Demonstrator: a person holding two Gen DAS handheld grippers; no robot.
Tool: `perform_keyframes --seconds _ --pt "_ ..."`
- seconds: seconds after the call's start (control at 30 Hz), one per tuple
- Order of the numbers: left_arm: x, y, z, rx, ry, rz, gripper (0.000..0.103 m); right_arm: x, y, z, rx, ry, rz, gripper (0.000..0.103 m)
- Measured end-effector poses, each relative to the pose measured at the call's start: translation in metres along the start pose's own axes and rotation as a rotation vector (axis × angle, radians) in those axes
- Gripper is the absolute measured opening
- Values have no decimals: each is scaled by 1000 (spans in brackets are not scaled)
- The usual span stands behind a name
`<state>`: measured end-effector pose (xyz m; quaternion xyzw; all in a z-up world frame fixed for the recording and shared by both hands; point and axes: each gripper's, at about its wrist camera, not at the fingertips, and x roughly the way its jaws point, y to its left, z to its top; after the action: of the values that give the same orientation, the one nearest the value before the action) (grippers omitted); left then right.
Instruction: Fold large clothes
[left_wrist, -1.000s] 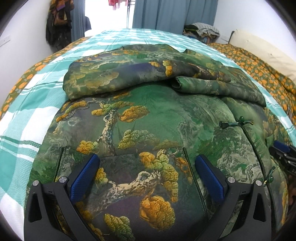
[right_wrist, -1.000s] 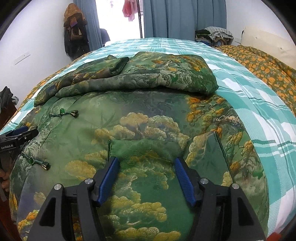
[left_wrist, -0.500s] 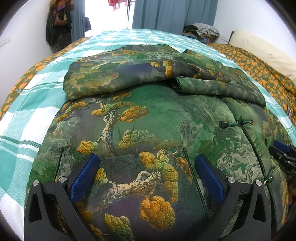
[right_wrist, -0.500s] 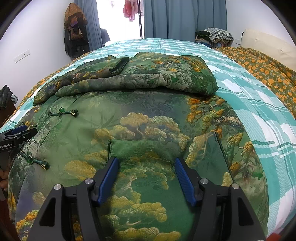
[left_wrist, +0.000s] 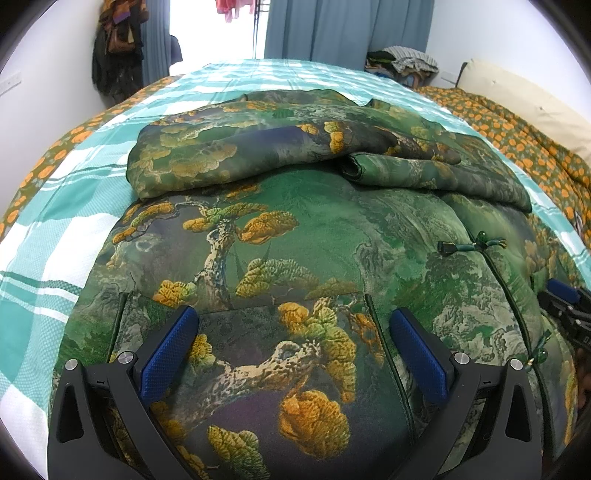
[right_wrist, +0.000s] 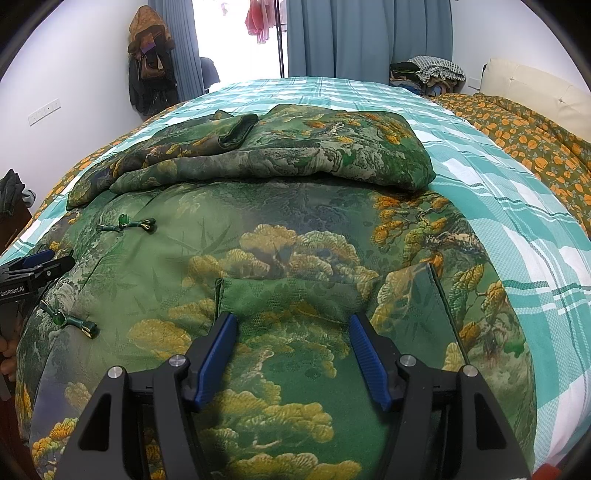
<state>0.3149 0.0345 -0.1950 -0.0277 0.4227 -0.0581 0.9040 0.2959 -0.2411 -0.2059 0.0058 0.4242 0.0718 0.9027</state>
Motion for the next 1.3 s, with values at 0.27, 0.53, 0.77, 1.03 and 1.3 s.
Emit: perform_keyframes --seconds 0.27,0.53,0.77,1.03,1.3 --pt "-1 0 -2 0 -1 0 102 0 0 0 0 0 0 65" --pt "-3 1 4 2 46 -15 102 -1 -1 2 11 2 10 65" --pt "-66 48 25 -98 77 -199 102 -40 -36 28 92 -10 91 65" --pt "-81 142 -8 -284 268 -222 102 -67 -129 17 184 167 158 65" --pt "-55 104 -39 -218 408 -263 102 -41 -137 -20 207 402 296 66"
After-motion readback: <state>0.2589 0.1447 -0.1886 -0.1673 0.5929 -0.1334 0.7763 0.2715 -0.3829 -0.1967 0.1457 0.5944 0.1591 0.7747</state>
